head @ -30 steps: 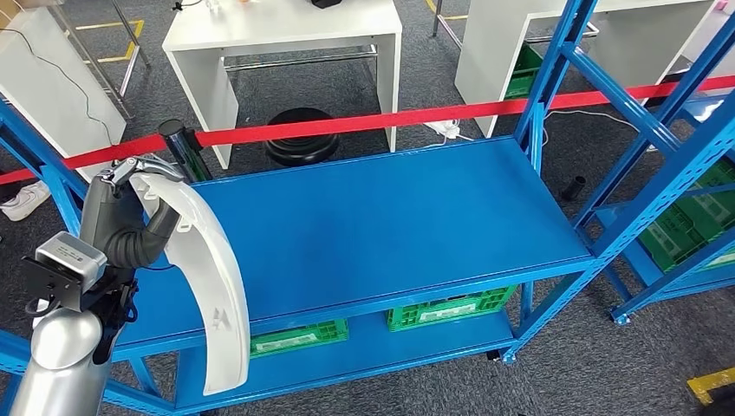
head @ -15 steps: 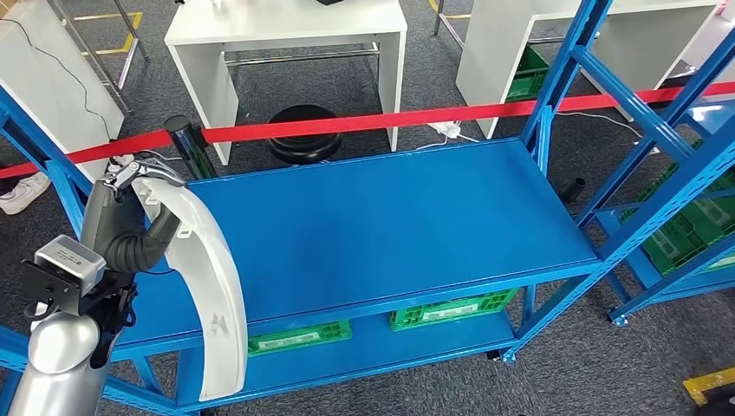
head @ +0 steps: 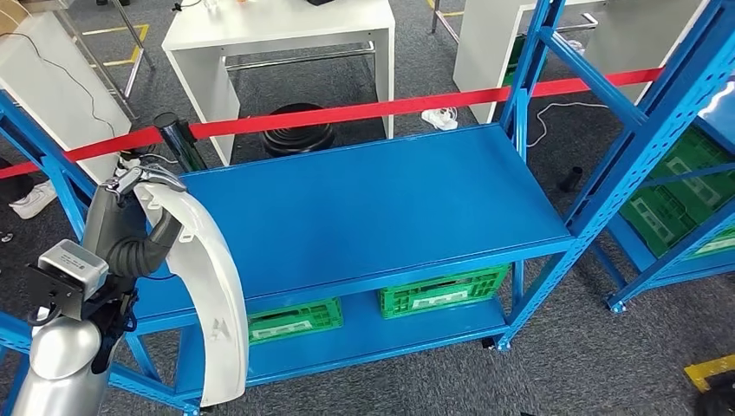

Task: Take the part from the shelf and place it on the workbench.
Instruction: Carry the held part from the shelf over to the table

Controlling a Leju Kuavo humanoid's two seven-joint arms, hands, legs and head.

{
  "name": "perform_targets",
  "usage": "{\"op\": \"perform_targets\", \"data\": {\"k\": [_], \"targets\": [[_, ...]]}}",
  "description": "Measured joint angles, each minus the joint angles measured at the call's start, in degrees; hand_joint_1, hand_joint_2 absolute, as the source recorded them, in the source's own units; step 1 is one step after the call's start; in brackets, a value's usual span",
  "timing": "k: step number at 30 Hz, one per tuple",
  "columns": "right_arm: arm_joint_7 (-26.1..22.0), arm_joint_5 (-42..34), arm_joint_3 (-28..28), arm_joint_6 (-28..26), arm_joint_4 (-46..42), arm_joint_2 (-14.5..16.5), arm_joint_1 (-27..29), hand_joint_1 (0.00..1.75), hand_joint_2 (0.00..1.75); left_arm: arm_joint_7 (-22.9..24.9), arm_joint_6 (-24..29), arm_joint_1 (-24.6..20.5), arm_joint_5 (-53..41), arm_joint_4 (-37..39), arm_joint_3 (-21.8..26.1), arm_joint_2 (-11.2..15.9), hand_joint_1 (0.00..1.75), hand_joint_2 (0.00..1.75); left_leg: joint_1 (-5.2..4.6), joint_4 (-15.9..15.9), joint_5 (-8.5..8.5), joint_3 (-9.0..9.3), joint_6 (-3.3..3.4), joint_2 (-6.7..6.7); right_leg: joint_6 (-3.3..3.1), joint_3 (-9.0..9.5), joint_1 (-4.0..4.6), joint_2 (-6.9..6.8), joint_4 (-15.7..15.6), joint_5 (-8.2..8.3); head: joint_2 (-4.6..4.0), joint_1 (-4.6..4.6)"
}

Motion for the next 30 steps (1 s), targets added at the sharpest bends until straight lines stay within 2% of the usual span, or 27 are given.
{"op": "perform_targets", "data": {"k": [1, 2, 3, 4, 5, 6, 7, 8, 9, 11, 12, 13, 14, 15, 16, 17, 18, 19, 20, 21, 22, 23, 24, 26, 27, 28, 30], "targets": [[0.0, 0.02, -0.01, 0.01, 0.0, -0.01, 0.01, 0.0, 0.0, 0.14, 0.0, 0.1, -0.07, 0.01, 0.05, 0.01, 1.75, 1.75, 0.02, 3.57, -1.91, -0.75, -0.13, 0.03, -0.02, -0.71, 0.07, -0.05, 0.03, 0.51, 0.0, -0.02], [0.0, 0.04, -0.01, 0.01, 0.0, -0.01, 0.02, 0.0, 0.0, 0.28, 0.0, 0.23, -0.13, 0.01, 0.09, 0.01, 1.75, 1.75, 0.03, 5.86, -2.7, -0.79, -0.14, 0.04, 0.01, -1.42, 0.14, -0.09, 0.07, 1.02, -0.01, -0.01], [0.0, 0.06, -0.01, 0.02, 0.0, -0.01, 0.02, 0.0, 0.0, 0.38, 0.0, 0.34, -0.16, 0.02, 0.14, 0.02, 1.75, 1.75, 0.02, 6.07, -2.35, 0.22, -0.02, 0.04, 0.06, -2.07, 0.21, -0.13, 0.09, 1.5, -0.01, -0.01], [0.0, 0.08, -0.01, 0.04, 0.0, -0.01, 0.01, 0.0, 0.0, 0.41, 0.0, 0.41, -0.19, 0.0, 0.19, 0.02, 1.75, 1.75, 0.0, 3.99, -1.25, 2.41, 0.21, 0.04, 0.14, -2.64, 0.28, -0.14, 0.11, 1.95, -0.01, -0.01], [0.0, 0.09, -0.01, 0.08, 0.0, -0.01, 0.0, 0.0, 0.0, 0.43, 0.0, 0.43, -0.21, -0.04, 0.23, 0.03, 1.75, 1.75, -0.05, 0.12, -0.08, 5.53, 0.55, 0.03, 0.24, -3.08, 0.32, -0.14, 0.13, 2.37, -0.01, -0.01], [0.0, 0.09, -0.01, 0.12, 0.0, 0.03, -0.01, 0.0, 0.0, 0.43, 0.01, 0.41, -0.24, -0.11, 0.27, 0.03, 1.75, 1.75, -0.18, -4.38, 0.37, 8.85, 0.9, 0.01, 0.44, -3.41, 0.37, -0.12, 0.14, 2.76, -0.01, 0.0], [0.0, 0.09, -0.01, 0.15, 0.0, 0.07, -0.01, 0.0, 0.0, 0.43, 0.01, 0.41, -0.27, -0.21, 0.31, 0.04, 1.75, 1.75, -0.37, -7.89, 0.64, 11.33, 1.16, 0.0, 0.73, -3.53, 0.36, -0.09, 0.05, 3.16, -0.01, 0.02], [0.0, 0.1, -0.01, 0.17, 0.0, 0.1, 0.0, 0.0, 0.0, 0.43, 0.02, 0.39, -0.3, -0.29, 0.34, 0.07, 1.75, 1.75, -0.6, -10.15, 0.56, 12.73, 1.38, -0.02, 1.08, -3.54, 0.32, -0.08, -0.08, 3.57, -0.01, -0.03], [0.0, 0.12, -0.01, 0.17, 0.0, 0.13, 0.0, 0.0, 0.0, 0.43, 0.02, 0.38, -0.32, -0.34, 0.36, 0.09, 1.75, 1.75, -0.82, -11.03, 0.47, 13.07, 1.56, -0.02, 1.48, -3.5, 0.26, -0.07, -0.32, 4.01, -0.01, -0.05], [-0.01, 0.16, -0.01, 0.17, 0.0, 0.13, 0.03, 0.0, 0.0, 0.45, 0.02, 0.33, -0.34, -0.38, 0.38, 0.11, 1.75, 1.75, -0.8, -11.56, 1.42, 12.51, 2.28, 0.13, 2.21, -3.51, 0.25, -0.02, -0.7, 4.61, -0.01, -0.16], [0.02, 0.17, -0.01, 0.17, 0.0, 0.13, 0.03, 0.0, 0.0, 0.47, 0.02, 0.31, -0.34, -0.39, 0.38, 0.1, 1.75, 1.75, -0.66, -11.88, 2.03, 12.22, 2.77, 0.26, 2.49, -3.88, 0.29, -0.02, -0.25, 3.85, -0.01, -0.08], [0.16, 0.19, -0.01, 0.17, 0.0, 0.14, 0.03, 0.0, 0.0, 0.48, 0.02, 0.3, -0.34, -0.42, 0.38, 0.08, 1.75, 1.75, -0.49, -12.21, 2.76, 11.77, 3.22, 0.39, 2.71, -4.55, 0.33, 0.0, 1.24, 2.06, -0.01, -0.01], [0.34, 0.22, -0.01, 0.17, 0.0, 0.14, 0.01, 0.0, 0.0, 0.49, 0.02, 0.3, -0.34, -0.44, 0.38, 0.07, 1.75, 1.75, -0.41, -12.33, 3.49, 11.15, 3.55, 0.5, 2.86, -5.53, 0.29, 0.0, 3.95, -0.58, -0.01, 0.09], [0.52, 0.25, -0.01, 0.17, 0.0, 0.14, -0.01, 0.0, 0.0, 0.5, 0.02, 0.34, -0.34, -0.46, 0.38, 0.08, 1.75, 1.75, -0.43, -12.3, 4.14, 10.36, 3.78, 0.51, 3.02, -6.65, 0.34, -0.02, 7.5, -3.43, -0.01, 0.17], [0.67, 0.28, -0.01, 0.17, 0.0, 0.12, -0.02, 0.0, 0.0, 0.5, 0.02, 0.38, -0.34, -0.46, 0.38, 0.1, 1.75, 1.75, -0.45, -12.16, 4.76, 9.44, 3.87, 0.54, 3.18, -7.55, 0.33, -0.02, 11.19, -5.49, -0.01, 0.19], [0.71, 0.31, -0.01, 0.17, 0.0, 0.09, -0.02, 0.0, 0.0, 0.5, 0.02, 0.42, -0.34, -0.42, 0.38, 0.13, 1.75, 1.75, -0.48, -11.96, 5.33, 8.52, 3.88, 0.56, 3.28, -7.89, 0.35, -0.01, 13.89, -6.3, -0.01, 0.19], [0.72, 0.33, -0.01, 0.17, 0.0, 0.07, -0.02, 0.0, 0.0, 0.5, 0.02, 0.44, -0.34, -0.38, 0.38, 0.13, 1.75, 1.75, -0.5, -11.72, 5.85, 7.61, 3.83, 0.57, 3.32, -7.39, 0.35, -0.02, 14.88, -5.83, -0.01, 0.2], [0.75, 0.34, -0.01, 0.18, 0.0, 0.07, -0.02, 0.0, 0.0, 0.5, 0.02, 0.43, -0.34, -0.33, 0.38, 0.14, 1.75, 1.75, -0.49, -11.44, 6.34, 6.71, 3.73, 0.58, 3.3, -5.86, 0.34, -0.03, 13.82, -4.45, -0.01, 0.2], [0.79, 0.34, -0.01, 0.19, -0.01, 0.07, -0.05, 0.0, 0.0, 0.51, 0.02, 0.4, -0.34, -0.28, 0.38, 0.15, 1.75, 1.75, -0.48, -11.09, 6.78, 5.88, 3.57, 0.57, 3.22, -3.32, 0.34, -0.05, 10.84, -2.97, -0.01, 0.21], [0.84, 0.36, -0.01, 0.19, -0.01, 0.05, -0.13, 0.0, 0.0, 0.51, 0.02, 0.35, -0.34, -0.26, 0.38, 0.17, 1.75, 1.75, -0.54, -10.69, 7.17, 5.1, 3.35, 0.56, 3.05, -0.29, 0.41, -0.06, 6.7, -2.45, -0.01, 0.22], [0.86, 0.38, -0.01, 0.2, -0.02, 0.04, -0.21, 0.0, 0.0, 0.53, 0.01, 0.27, -0.35, -0.21, 0.39, 0.22, 1.75, 1.75, -0.59, -10.35, 7.55, 4.53, 3.05, 0.55, 2.76, 2.15, 0.53, -0.03, 3.18, -2.35, -0.01, 0.17], [0.82, 0.43, -0.01, 0.24, -0.02, 0.02, -0.28, 0.0, 0.0, 0.53, 0.0, 0.17, -0.35, -0.16, 0.4, 0.29, 1.75, 1.75, -0.64, -10.08, 7.89, 4.18, 2.72, 0.56, 2.43, 3.67, 0.66, 0.01, 0.54, -2.76, -0.01, 0.21], [0.78, 0.48, -0.01, 0.27, -0.02, -0.01, -0.33, 0.0, 0.0, 0.54, -0.01, 0.04, -0.34, -0.1, 0.42, 0.37, 1.75, 1.75, -0.66, -10.01, 8.3, 4.01, 2.35, 0.57, 2.03, 4.17, 0.82, 0.06, -0.73, -3.22, -0.01, 0.22], [0.71, 0.63, -0.01, 0.34, -0.02, -0.04, -0.31, 0.0, 0.0, 0.5, -0.02, -0.13, -0.32, 0.0, 0.44, 0.6, 1.75, 1.75, -0.58, -10.19, 9.02, 3.87, 1.63, 0.56, 1.17, 3.51, 0.78, 0.01, -1.09, -2.51, 0.0, 0.33], [0.69, 0.71, -0.01, 0.34, -0.02, -0.04, -0.33, 0.0, 0.0, 0.49, -0.02, -0.17, -0.29, 0.03, 0.47, 0.75, 1.75, 1.75, -0.53, -9.9, 8.47, 3.56, 1.29, 0.5, 0.71, 3.08, 0.68, -0.08, -1.18, -1.88, 0.0, 0.27], [0.68, 0.78, -0.01, 0.34, -0.02, -0.04, -0.34, 0.0, 0.0, 0.44, -0.02, -0.2, -0.26, 0.06, 0.52, 0.98, 1.75, 1.75, -0.47, -8.74, 6.8, 3.02, 0.96, 0.44, 0.31, 2.51, 0.53, -0.19, -1.36, -1.15, 0.0, 0.22], [0.7, 0.88, -0.01, 0.34, -0.02, -0.03, -0.35, 0.0, 0.0, 0.37, -0.02, -0.32, -0.2, 0.19, 0.63, 1.42, 1.75, 1.75, -0.22, -3.11, 1.01, 1.46, 0.32, 0.38, -0.13, 1.04, 0.4, -0.31, -1.48, 0.35, 0.01, 0.07]]}}
